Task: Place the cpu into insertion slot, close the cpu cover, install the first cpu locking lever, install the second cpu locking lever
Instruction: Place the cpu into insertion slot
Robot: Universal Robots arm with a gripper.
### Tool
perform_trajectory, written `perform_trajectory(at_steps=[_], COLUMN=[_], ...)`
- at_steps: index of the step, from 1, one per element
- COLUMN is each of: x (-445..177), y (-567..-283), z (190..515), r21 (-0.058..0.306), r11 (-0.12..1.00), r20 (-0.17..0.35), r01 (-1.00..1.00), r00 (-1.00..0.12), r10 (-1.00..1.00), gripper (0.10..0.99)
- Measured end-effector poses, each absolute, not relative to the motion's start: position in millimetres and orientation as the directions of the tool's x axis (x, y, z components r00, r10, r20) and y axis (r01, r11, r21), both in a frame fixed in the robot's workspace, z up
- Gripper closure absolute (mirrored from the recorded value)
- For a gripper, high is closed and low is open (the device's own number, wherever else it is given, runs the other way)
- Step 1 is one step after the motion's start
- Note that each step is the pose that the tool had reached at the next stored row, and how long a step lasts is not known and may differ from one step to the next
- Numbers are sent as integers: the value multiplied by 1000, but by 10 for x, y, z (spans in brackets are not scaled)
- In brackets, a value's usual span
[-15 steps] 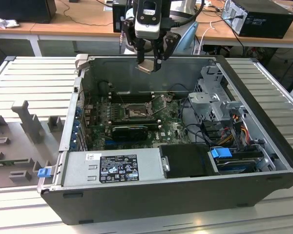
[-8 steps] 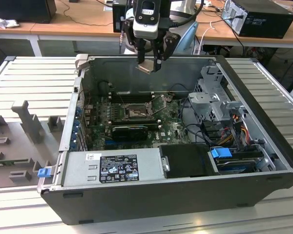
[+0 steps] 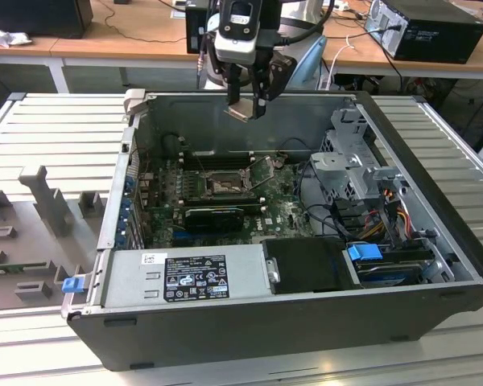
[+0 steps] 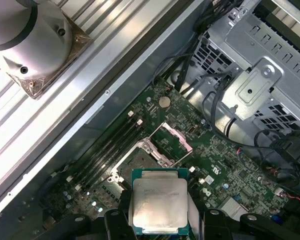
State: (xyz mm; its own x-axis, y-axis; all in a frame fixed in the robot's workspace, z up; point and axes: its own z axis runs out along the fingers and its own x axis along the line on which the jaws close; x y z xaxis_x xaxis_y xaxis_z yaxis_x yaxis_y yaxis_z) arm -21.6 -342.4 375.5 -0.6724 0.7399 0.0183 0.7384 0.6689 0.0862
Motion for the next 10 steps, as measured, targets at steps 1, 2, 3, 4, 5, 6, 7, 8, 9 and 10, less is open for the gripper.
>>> perform_trajectory(at_steps=[1, 2, 3, 4, 5, 6, 7, 8, 9, 10], x=[-216, -216, -216, -216, -216, -216, -216, -216, -216, -216], y=[-3424, -3424, -3424, -3424, -3424, -3424, -3424, -3424, -3424, -3424], z=[3755, 3755, 3755, 3755, 3754, 3754, 3754, 3754, 3754, 3753], r21=[86, 86, 86, 86, 86, 86, 86, 86, 86, 86], r11=[665, 662, 658, 654, 645, 641, 637, 630, 622, 618], r20=[18, 18, 18, 18, 18, 18, 18, 18, 18, 18], r01=[742, 745, 748, 751, 759, 763, 766, 772, 778, 782], r00=[-669, -665, -661, -658, -649, -645, -641, -634, -626, -621], r10=[743, 747, 750, 753, 761, 764, 768, 773, 780, 783], gripper=[561, 561, 561, 561, 561, 561, 561, 561, 561, 561])
